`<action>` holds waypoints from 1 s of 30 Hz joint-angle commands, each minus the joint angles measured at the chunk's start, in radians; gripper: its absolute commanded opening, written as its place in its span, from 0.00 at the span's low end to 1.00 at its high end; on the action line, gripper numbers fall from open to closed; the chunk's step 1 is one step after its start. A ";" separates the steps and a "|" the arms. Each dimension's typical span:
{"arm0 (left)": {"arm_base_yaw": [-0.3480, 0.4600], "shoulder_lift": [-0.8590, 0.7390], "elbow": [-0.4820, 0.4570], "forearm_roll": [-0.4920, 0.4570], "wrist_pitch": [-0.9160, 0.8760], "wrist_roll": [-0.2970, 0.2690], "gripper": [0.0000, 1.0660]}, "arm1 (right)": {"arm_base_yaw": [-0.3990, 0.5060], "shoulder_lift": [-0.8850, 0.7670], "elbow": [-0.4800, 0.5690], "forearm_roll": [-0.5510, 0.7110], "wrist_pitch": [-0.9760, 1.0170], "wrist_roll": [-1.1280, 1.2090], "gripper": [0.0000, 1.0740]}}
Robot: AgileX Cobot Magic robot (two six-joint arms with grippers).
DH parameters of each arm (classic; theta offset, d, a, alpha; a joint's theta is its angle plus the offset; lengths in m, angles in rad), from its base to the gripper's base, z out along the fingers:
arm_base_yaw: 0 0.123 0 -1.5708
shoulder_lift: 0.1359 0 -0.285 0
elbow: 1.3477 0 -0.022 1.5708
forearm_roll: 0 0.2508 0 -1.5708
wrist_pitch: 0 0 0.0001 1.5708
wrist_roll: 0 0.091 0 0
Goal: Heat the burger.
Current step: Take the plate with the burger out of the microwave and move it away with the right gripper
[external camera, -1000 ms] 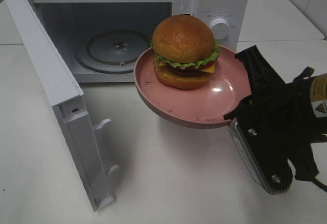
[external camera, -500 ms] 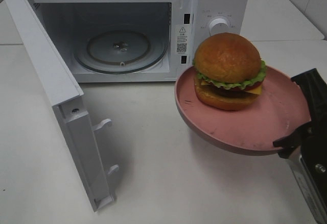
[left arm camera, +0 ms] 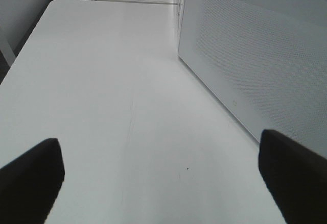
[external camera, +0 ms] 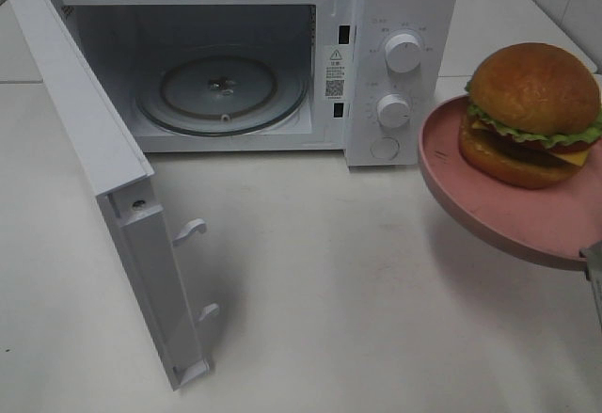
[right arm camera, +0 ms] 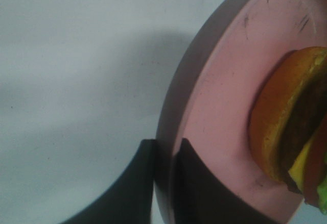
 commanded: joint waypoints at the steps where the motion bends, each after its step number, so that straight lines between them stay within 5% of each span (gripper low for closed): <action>1: 0.001 -0.021 0.003 -0.001 -0.004 -0.005 0.92 | 0.000 -0.015 -0.008 -0.163 0.031 0.181 0.00; 30: 0.001 -0.021 0.003 -0.001 -0.004 -0.005 0.92 | 0.000 -0.015 -0.008 -0.321 0.480 0.870 0.00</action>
